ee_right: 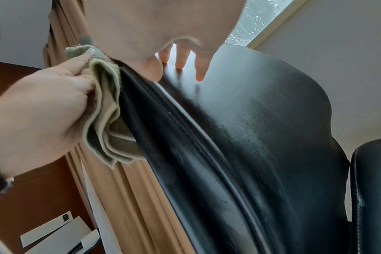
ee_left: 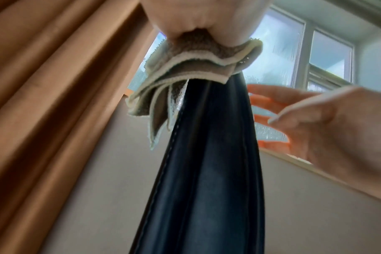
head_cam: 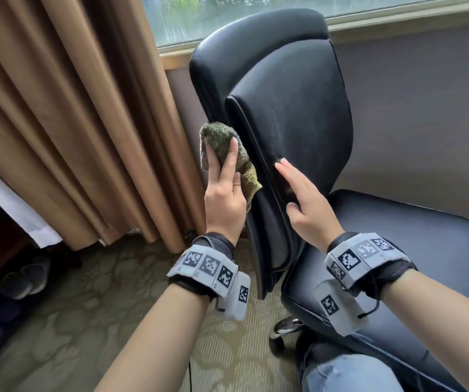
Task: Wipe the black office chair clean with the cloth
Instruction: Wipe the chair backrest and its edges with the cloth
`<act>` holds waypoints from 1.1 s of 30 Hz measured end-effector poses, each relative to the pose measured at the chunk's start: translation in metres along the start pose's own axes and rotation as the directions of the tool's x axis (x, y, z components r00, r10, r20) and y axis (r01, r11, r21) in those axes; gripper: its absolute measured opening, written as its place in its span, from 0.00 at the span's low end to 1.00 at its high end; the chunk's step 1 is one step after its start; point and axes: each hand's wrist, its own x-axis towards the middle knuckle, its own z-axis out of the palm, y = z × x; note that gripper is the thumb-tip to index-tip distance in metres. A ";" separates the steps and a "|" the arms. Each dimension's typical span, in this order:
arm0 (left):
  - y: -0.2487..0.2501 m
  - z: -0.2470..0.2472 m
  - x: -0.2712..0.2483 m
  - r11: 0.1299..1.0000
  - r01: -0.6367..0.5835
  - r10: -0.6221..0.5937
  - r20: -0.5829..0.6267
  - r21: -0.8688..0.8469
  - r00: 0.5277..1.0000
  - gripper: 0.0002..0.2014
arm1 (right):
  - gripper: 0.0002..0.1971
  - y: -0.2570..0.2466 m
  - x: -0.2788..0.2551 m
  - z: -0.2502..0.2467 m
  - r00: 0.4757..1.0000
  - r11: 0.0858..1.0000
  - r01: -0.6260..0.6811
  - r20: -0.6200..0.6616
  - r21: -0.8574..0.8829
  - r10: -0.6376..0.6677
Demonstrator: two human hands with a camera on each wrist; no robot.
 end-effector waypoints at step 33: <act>0.009 0.015 -0.095 0.861 0.491 -0.508 -0.188 -0.130 0.841 0.24 | 0.35 0.022 -0.045 -0.032 0.974 0.973 -0.172 0.119 -0.153 0.191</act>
